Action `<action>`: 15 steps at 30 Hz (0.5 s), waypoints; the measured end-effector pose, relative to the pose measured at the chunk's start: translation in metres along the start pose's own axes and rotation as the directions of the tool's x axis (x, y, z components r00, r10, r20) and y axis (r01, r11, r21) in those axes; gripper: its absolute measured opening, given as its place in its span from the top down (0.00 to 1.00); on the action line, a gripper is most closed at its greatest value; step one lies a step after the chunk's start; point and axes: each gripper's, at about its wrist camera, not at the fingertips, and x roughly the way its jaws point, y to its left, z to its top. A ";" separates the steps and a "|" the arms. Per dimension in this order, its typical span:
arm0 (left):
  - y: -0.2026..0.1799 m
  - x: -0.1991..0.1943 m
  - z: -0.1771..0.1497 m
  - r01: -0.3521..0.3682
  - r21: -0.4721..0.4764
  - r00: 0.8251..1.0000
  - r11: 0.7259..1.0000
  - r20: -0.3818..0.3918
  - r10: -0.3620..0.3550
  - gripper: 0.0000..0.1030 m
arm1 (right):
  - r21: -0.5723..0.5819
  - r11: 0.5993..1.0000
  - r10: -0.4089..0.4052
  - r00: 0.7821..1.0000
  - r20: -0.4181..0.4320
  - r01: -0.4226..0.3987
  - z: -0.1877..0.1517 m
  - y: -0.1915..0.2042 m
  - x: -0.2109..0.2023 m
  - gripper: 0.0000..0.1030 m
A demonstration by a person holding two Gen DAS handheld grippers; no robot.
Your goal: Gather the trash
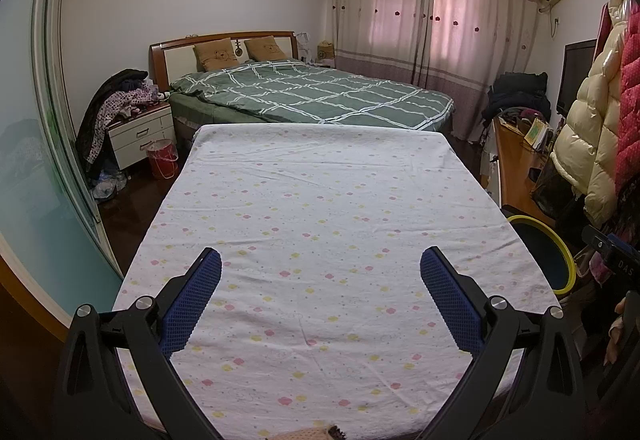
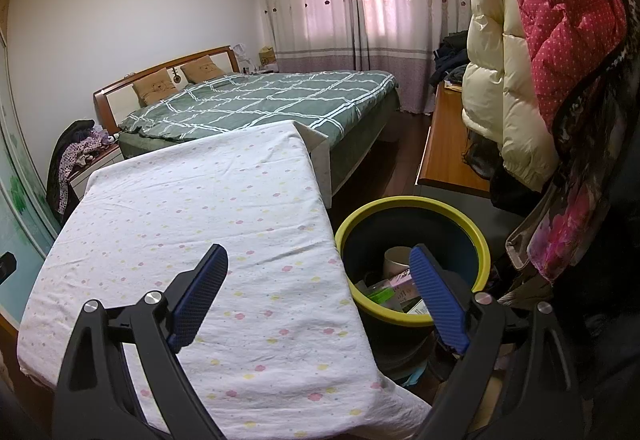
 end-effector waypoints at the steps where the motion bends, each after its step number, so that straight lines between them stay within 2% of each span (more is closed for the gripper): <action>1: 0.000 0.000 0.000 0.000 0.000 1.000 1.000 0.000 0.000 0.05 | 0.000 1.000 0.000 1.000 -0.001 0.000 0.000 0.000 0.001 0.15; 15: 0.000 0.003 -0.001 0.007 -0.004 1.000 1.000 -0.003 -0.007 0.05 | 0.001 1.000 0.001 1.000 -0.003 -0.001 -0.001 0.000 0.002 0.15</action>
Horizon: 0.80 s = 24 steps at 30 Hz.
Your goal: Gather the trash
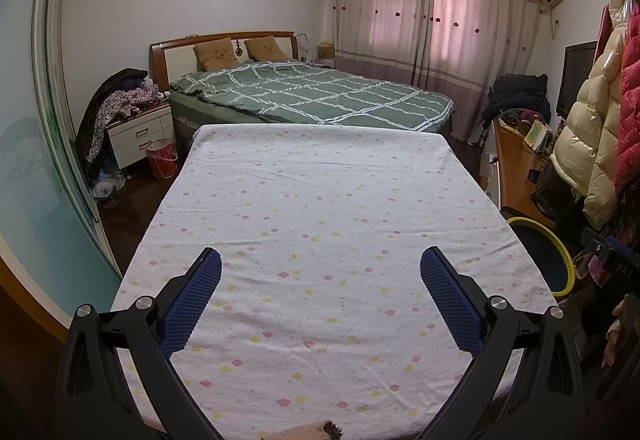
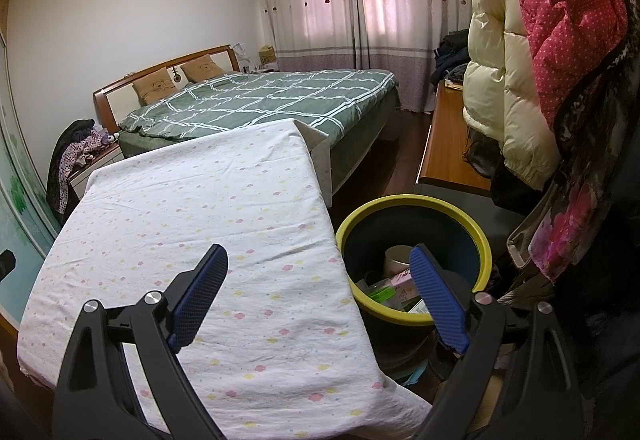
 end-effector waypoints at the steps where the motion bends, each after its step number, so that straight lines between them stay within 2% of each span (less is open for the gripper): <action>1: 0.001 0.002 0.000 0.002 -0.002 1.000 1.000 -0.003 -0.002 0.05 | 0.000 1.000 0.000 1.000 -0.001 0.000 -0.001 0.000 0.000 0.15; 24: -0.001 0.013 0.000 0.002 -0.012 0.999 1.000 -0.035 -0.003 0.05 | -0.001 1.000 0.001 1.000 -0.012 -0.001 -0.008 0.005 0.007 0.15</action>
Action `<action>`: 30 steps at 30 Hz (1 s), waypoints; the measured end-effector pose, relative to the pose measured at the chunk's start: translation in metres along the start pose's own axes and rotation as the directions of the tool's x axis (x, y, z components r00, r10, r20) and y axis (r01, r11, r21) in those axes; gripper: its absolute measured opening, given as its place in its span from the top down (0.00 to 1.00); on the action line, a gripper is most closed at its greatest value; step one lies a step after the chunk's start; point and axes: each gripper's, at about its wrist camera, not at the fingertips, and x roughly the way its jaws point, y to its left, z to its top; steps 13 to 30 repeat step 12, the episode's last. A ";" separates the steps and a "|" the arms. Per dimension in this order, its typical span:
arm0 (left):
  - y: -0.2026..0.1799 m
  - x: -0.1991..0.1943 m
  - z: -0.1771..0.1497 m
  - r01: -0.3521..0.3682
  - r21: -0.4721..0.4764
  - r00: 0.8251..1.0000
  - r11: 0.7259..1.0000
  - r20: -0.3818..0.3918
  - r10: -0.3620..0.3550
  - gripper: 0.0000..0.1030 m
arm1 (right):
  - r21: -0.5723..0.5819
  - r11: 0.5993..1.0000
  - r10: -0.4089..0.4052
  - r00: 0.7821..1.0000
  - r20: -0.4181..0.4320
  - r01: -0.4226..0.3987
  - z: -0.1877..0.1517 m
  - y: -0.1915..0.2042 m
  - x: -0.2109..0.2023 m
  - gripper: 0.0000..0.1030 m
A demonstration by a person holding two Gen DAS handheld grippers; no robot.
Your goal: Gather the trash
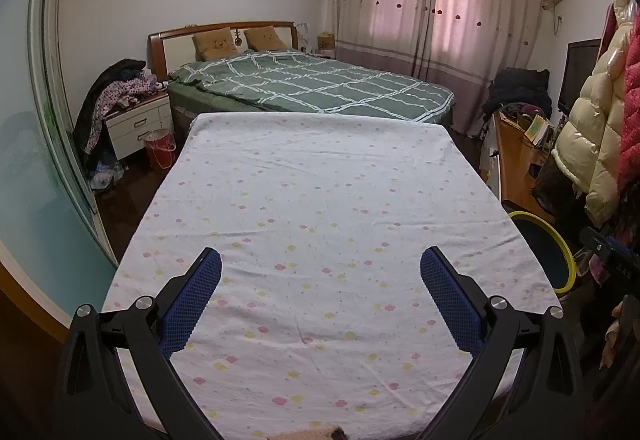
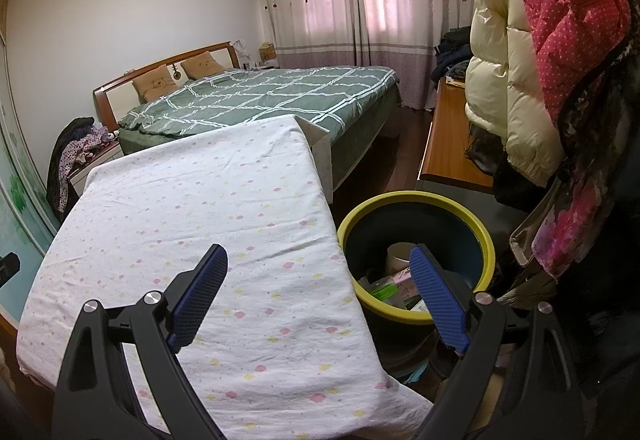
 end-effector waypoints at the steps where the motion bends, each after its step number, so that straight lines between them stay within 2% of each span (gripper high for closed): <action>1: 0.000 0.001 -0.001 0.007 0.000 1.000 1.000 0.007 -0.007 0.05 | 0.001 1.000 0.001 1.000 -0.002 -0.001 0.002 0.000 0.002 0.15; 5: 0.000 0.009 0.003 0.008 0.019 1.000 1.000 0.019 -0.008 0.05 | 0.002 1.000 0.020 1.000 -0.022 -0.020 0.003 0.003 0.013 0.13; 8: 0.006 0.034 0.012 0.002 0.010 1.000 1.000 -0.023 -0.002 0.05 | -0.001 0.998 0.056 0.998 -0.037 -0.056 0.009 0.010 0.030 0.11; 12: 0.022 0.087 0.024 -0.026 -0.005 0.995 1.000 -0.094 0.025 0.05 | -0.009 0.994 0.104 0.989 -0.105 -0.106 0.016 0.029 0.077 0.08; 30: 0.022 0.087 0.024 -0.026 -0.005 0.995 1.000 -0.094 0.025 0.05 | -0.009 0.994 0.104 0.989 -0.105 -0.106 0.016 0.029 0.077 0.08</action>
